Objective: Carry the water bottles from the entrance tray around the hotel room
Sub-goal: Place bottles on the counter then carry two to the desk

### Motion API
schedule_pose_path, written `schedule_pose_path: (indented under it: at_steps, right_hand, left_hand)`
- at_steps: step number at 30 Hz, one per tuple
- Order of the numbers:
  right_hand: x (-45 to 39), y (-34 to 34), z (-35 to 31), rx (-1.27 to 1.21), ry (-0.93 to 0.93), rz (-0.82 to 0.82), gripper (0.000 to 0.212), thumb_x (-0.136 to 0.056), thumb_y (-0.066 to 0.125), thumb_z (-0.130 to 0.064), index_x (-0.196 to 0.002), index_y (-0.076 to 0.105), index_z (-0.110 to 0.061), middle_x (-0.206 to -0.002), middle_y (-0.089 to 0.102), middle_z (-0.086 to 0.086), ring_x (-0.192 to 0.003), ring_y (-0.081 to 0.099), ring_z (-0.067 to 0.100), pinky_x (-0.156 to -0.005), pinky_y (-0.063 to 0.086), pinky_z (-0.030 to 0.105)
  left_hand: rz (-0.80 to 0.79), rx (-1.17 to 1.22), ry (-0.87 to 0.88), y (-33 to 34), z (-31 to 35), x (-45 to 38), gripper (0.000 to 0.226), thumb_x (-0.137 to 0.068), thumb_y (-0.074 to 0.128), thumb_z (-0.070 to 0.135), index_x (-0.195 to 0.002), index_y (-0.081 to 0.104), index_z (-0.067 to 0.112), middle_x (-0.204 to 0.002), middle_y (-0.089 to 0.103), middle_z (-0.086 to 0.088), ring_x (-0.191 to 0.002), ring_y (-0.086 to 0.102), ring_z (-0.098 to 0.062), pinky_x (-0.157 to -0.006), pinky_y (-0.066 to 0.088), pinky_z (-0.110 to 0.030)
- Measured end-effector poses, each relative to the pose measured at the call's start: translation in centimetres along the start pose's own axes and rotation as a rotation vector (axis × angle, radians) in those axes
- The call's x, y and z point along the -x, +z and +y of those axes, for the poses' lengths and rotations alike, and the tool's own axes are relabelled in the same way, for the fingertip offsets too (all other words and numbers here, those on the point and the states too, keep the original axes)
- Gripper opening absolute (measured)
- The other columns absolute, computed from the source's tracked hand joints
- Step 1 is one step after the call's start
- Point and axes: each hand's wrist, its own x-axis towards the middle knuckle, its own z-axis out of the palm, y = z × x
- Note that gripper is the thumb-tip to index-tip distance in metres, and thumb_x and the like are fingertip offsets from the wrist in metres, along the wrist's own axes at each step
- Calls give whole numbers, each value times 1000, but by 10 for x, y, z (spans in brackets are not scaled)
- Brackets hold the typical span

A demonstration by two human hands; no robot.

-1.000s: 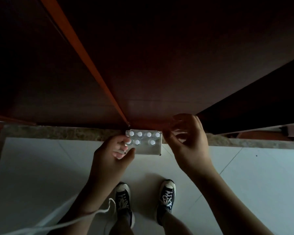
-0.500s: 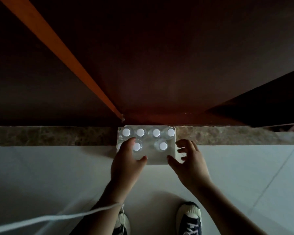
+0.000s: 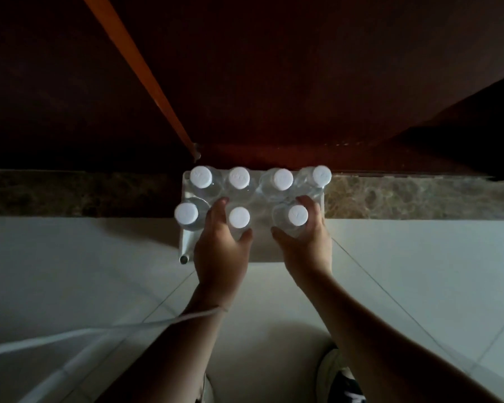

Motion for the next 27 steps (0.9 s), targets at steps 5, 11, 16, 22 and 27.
schedule_pose_path:
  at_steps: [5, 11, 16, 22, 27]
  right_hand:
    - [-7, 16, 8, -28, 3, 59, 60, -69, 79, -23, -122, 52, -24, -109, 70, -3, -99, 65, 25, -80, 53, 41]
    - [16, -15, -16, -52, 5, 17, 56, -68, 83, -32, -114, 53, -28, -95, 69, -12, -85, 64, 15, -68, 48, 31]
    - [44, -93, -85, -186, -86, -12, 58, -64, 88, -23, -108, 51, -24, -86, 63, -18, -75, 61, -1, -61, 49, 19]
    - [74, -210, -213, -507, -245, -67, 43, -64, 84, -14, -101, 64, -25, -92, 74, 3, -86, 72, 23, -77, 60, 49]
    - [111, -310, -335, -795, -316, -223, 35, -73, 74, -10, -106, 64, -13, -87, 69, 2, -79, 66, 17, -66, 54, 33]
  left_hand:
    - [-2, 19, 36, 19, -10, -3, 50, -74, 78, 38, -117, 63, 17, -104, 74, -3, -94, 71, -26, -72, 56, -36]
    - [38, 13, 156, -24, 15, 18, 42, -68, 83, 45, -100, 69, 22, -87, 76, 5, -79, 71, -17, -65, 42, -15]
    - [-97, 220, 157, -124, 75, 15, 58, -59, 87, 45, -111, 67, 29, -93, 73, 15, -84, 66, 0, -70, 49, -13]
    - [-385, 672, 123, -258, 183, -2, 52, -57, 81, 36, -104, 63, 20, -91, 74, 3, -86, 72, -12, -73, 56, -29]
    - [-418, 896, 210, -383, 292, -1, 37, -64, 70, 27, -99, 60, 21, -82, 70, 14, -80, 66, 2, -70, 50, -15]
